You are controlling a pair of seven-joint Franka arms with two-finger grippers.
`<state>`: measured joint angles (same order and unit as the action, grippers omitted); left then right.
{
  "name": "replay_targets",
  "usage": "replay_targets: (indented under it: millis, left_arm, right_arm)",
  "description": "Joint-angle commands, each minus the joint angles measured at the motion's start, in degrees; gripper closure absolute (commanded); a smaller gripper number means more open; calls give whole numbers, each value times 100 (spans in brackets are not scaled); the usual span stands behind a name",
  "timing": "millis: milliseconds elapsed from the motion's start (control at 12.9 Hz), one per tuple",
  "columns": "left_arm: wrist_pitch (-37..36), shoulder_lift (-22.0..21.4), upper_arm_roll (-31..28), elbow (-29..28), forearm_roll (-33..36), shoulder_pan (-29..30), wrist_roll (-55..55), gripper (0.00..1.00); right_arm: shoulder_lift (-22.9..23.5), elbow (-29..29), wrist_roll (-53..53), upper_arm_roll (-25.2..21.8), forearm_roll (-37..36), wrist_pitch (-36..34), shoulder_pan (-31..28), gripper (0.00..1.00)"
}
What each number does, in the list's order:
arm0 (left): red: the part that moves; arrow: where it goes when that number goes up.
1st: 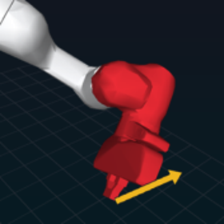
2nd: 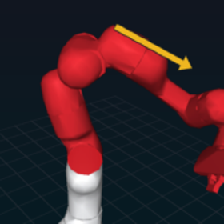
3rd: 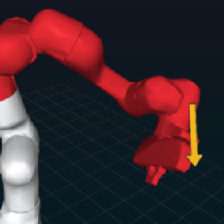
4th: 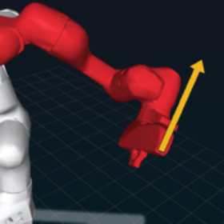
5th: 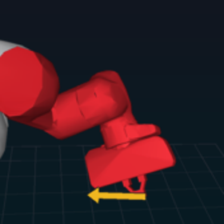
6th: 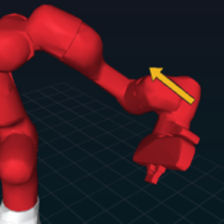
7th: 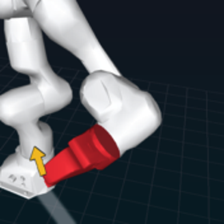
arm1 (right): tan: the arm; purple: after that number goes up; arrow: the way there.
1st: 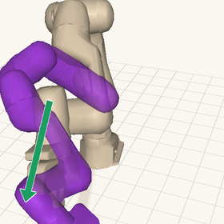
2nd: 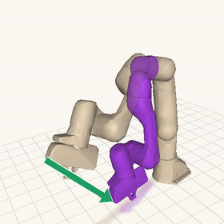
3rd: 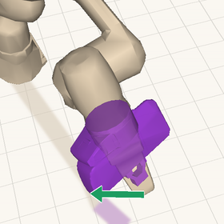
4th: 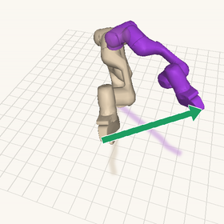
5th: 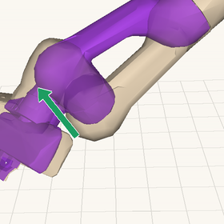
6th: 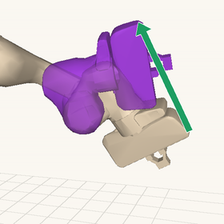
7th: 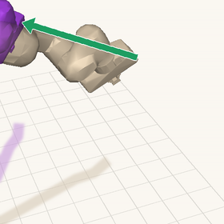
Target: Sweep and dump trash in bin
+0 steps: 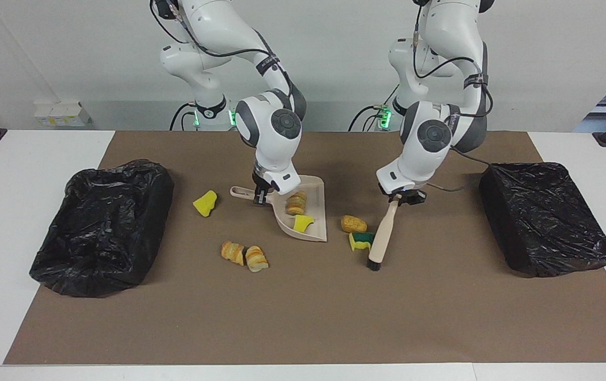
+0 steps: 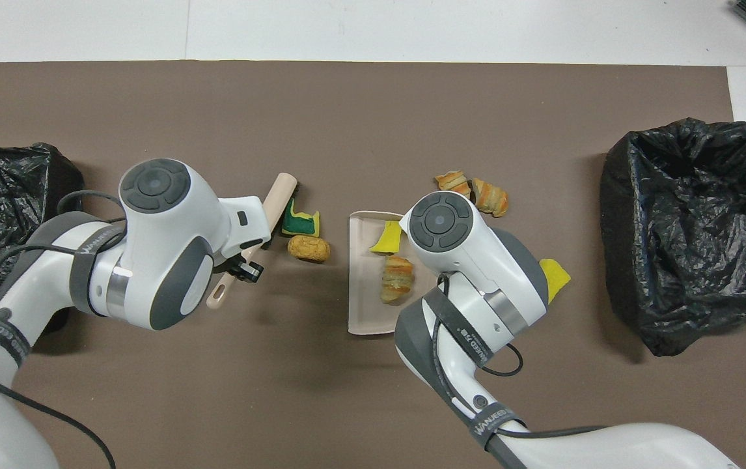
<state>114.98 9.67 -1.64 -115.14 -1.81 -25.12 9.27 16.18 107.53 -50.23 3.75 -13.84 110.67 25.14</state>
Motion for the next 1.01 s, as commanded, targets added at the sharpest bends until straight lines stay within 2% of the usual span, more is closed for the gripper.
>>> replay_targets:
  millis: [0,464,773,928]
  left_arm:
    - [69,-544,-73,-649,-99,-527,-152,100]
    - [139,-703,-74,-738,-757,-1451,-1531,100]
    - [200,-589,-82,-414,-979,-1479,-2997,100]
    - [96,-694,-117,-291,-979,-1400,-3186,100]
  right_arm:
    - [-185,268,163,38,-101,191,-79,100]
    - [-212,383,-30,29,-110,393,-159,100]
    - [-212,400,-425,29,-119,394,-255,100]
    - [-212,392,-601,29,-119,394,-281,100]
